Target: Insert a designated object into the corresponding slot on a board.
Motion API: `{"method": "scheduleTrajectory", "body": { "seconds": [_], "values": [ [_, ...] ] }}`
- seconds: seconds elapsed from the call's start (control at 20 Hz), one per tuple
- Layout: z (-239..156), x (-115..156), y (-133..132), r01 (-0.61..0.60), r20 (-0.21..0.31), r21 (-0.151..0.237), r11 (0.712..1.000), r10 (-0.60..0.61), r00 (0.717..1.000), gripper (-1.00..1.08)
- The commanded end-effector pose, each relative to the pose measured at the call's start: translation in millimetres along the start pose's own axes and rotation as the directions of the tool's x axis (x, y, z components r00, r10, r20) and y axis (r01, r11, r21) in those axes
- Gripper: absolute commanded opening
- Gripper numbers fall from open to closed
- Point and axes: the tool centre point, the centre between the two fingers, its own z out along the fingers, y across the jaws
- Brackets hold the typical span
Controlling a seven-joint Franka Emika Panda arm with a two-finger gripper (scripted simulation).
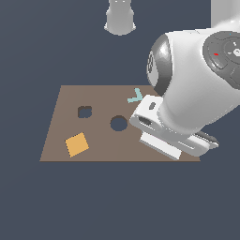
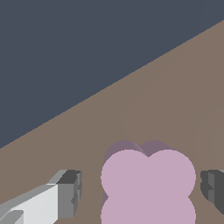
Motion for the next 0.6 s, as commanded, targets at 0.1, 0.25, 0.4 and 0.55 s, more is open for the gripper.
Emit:
{"method": "scheduleTrajectory", "body": {
  "seconds": [0.1,0.25,0.4,0.55],
  "values": [
    [3.3,0.2,-0.3,0.000,-0.001,0.001,1.000,0.000,1.000,-1.00],
    [3.3,0.2,-0.3,0.000,-0.001,0.001,1.000,0.000,1.000,-1.00],
    [3.3,0.2,-0.3,0.000,-0.001,0.001,1.000,0.000,1.000,-1.00],
    [2.7,0.0,-0.8,0.000,-0.001,0.001,1.000,0.000,1.000,-1.00]
  ]
}}
